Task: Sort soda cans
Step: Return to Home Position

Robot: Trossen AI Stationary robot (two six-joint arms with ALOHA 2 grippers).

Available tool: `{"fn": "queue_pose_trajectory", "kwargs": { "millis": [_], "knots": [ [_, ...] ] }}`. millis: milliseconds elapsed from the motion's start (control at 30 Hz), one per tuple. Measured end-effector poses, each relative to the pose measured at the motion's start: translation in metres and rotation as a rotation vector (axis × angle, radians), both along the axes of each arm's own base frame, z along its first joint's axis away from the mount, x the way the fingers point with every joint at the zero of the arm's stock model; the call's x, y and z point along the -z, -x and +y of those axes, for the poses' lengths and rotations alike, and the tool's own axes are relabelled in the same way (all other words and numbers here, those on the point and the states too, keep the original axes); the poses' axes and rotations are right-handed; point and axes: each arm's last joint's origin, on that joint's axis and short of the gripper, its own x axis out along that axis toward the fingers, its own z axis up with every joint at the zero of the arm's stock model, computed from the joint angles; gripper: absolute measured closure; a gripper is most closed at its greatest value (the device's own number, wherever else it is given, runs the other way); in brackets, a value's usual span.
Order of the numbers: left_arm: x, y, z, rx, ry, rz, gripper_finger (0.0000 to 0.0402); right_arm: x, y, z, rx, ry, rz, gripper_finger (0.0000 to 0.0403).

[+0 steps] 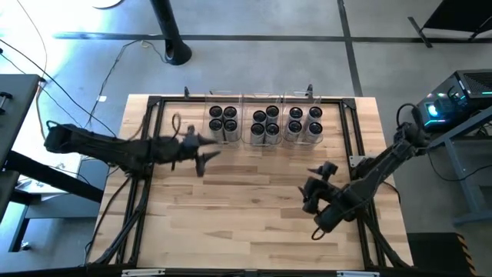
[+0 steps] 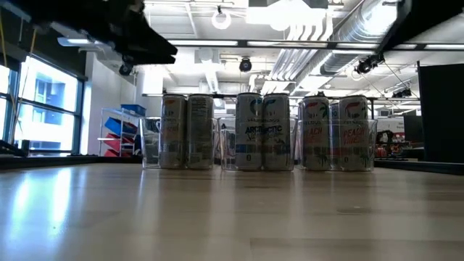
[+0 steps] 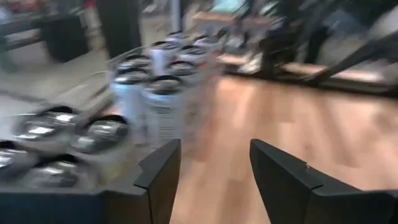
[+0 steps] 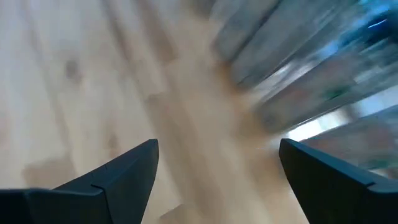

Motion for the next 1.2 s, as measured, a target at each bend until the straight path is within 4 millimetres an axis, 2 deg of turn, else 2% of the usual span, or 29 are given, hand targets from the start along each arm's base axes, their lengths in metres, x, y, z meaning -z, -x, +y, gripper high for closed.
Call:
{"fn": "queue_pose_trajectory", "kwargs": {
  "millis": [100, 167, 267, 433, 533, 600, 700, 967, 1200],
  "knots": [
    [0.021, 0.008, -0.009, 0.045, 0.034, -0.109, 0.0227, 0.031, 0.002, -0.017, -0.038, -0.159, -0.012, 0.0073],
    [0.031, 0.014, -0.01, 0.045, 0.046, -0.145, 0.0233, 0.043, -0.002, -0.029, -0.098, -0.267, -0.077, 0.0073],
    [0.036, 0.018, -0.006, 0.018, 0.055, -0.161, 0.0239, 0.051, -0.016, -0.051, -0.271, -0.396, -0.258, 0.0073],
    [0.036, 0.019, 0.01, -0.075, 0.082, -0.179, 0.0244, 0.059, -0.029, -0.103, -0.472, -0.384, -0.59, 0.0073],
    [0.028, 0.025, 0.018, -0.056, 0.082, -0.23, 0.0248, 0.053, -0.022, -0.128, -0.479, -0.348, -0.685, 0.008],
    [0.02, 0.032, 0.022, -0.067, 0.066, -0.262, 0.0251, 0.05, -0.012, -0.138, -0.448, -0.338, -0.686, 0.0095],
    [0.015, 0.045, 0.027, -0.099, 0.051, -0.259, 0.0255, 0.046, 0.01, -0.143, -0.436, -0.347, -0.671, 0.0134],
    [0.011, 0.071, 0.025, -0.079, 0.066, -0.23, 0.0257, 0.045, 0.067, -0.142, -0.454, -0.38, -0.783, 0.0282],
    [0.008, 0.087, 0.023, -0.087, 0.053, -0.253, 0.0257, 0.066, 0.094, -0.139, -0.5, -0.385, -0.85, 0.0368]
  ]
}}
